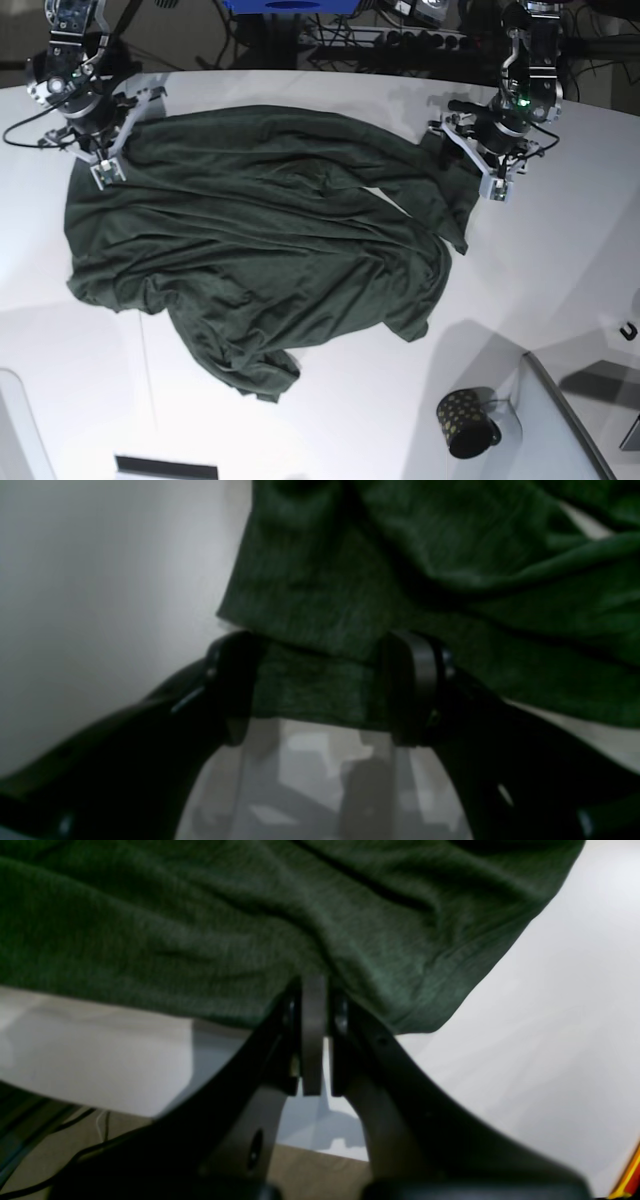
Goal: Layout the t-shirt on the table in an organized manner, then fold the t-shirt properly
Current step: 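Drag the shirt edges apart with both grippers, then release, then reach the left gripper into the shirt's middle and pull fabric outward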
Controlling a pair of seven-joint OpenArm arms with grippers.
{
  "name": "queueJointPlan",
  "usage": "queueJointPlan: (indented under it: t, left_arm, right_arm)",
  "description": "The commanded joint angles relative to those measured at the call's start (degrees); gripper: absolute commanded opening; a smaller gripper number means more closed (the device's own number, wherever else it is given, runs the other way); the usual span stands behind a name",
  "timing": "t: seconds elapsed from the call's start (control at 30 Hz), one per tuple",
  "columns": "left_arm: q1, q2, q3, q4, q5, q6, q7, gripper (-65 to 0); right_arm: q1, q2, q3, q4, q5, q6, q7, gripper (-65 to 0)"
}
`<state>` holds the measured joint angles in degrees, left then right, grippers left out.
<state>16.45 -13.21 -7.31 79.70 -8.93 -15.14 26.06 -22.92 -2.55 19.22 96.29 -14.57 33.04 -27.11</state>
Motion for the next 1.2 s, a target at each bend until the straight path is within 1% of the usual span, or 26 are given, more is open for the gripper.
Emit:
queueJointPlan:
  t: [0.0,0.03,0.07,0.1,0.2,0.3,0.37,0.47,0.57,0.63,0.73,0.8,0.93,1.0,1.17]
  left_arm:
    - [0.04,-0.28,1.64,-0.27,0.53,-0.47,0.97,-26.5]
    - [0.3,-0.46,3.05,-0.89,0.62,-0.47,0.97,-29.0]
    - [0.39,-0.81,4.37,-1.68,0.62,-0.47,0.97,-32.9]
    - [0.39,-1.69,5.68,-2.82,0.62,-0.47,0.97,-39.3]
    - [0.48,-2.39,7.71,-5.64,0.27,-0.47,0.97,-64.3]
    - [1.53,-2.39,7.53,-5.9,0.09,-0.47,0.97,-65.0]
    - [2.5,-2.39,7.53,-3.7,0.45,-0.47,0.97,-65.0]
    - [5.57,-2.48,7.53,3.16,0.53,-0.47,0.97,-65.0]
    - [8.83,-2.48,7.53,13.97,0.53,-0.47,1.41,-65.0]
    - [9.88,-2.48,7.53,19.77,0.53,-0.47,1.5,-65.0]
    - [9.44,-2.13,7.71,24.43,0.53,-0.38,1.5,-65.0]
    - [6.63,-1.86,8.5,26.36,0.53,-0.38,1.85,-65.0]
    - [-0.93,0.95,11.84,28.47,0.36,-0.38,8.97,-65.0]
    - [-5.41,3.32,13.68,28.39,0.01,-0.38,11.43,-65.0]
    - [-15.26,9.74,19.4,27.86,0.53,-0.38,12.13,-65.0]
  right_arm:
    - [-0.16,0.3,0.07,0.81,0.28,-0.11,1.05,-63.5]
    - [-0.16,0.39,0.07,0.81,0.28,-0.11,1.05,-63.5]
    - [-0.16,0.39,0.07,0.81,0.28,-0.11,1.05,-63.5]
    - [-0.25,0.39,0.07,0.81,0.28,-0.11,1.05,-63.5]
    - [-0.25,0.48,0.07,0.81,0.28,-0.11,1.05,-63.5]
    - [-0.16,0.48,0.07,0.81,0.28,-0.11,1.05,-63.5]
    - [0.02,0.48,0.16,0.81,0.28,-0.11,1.05,-63.5]
    - [0.19,0.48,0.16,0.81,0.28,-0.11,1.05,-63.5]
    - [0.19,0.48,0.16,0.81,0.28,-0.11,1.05,-63.5]
    - [0.19,0.48,0.07,0.81,0.28,-0.11,1.05,-63.5]
    - [0.19,0.48,0.07,0.81,0.28,-0.11,1.05,-63.5]
    - [0.19,0.48,0.07,0.81,0.28,-0.11,1.05,-63.5]
    - [0.28,0.57,0.16,0.81,0.28,-0.11,1.05,-63.5]
    - [0.28,0.57,0.25,0.81,0.28,-0.11,1.05,-63.5]
    - [0.28,0.39,0.43,0.72,0.28,-0.11,0.96,-63.5]
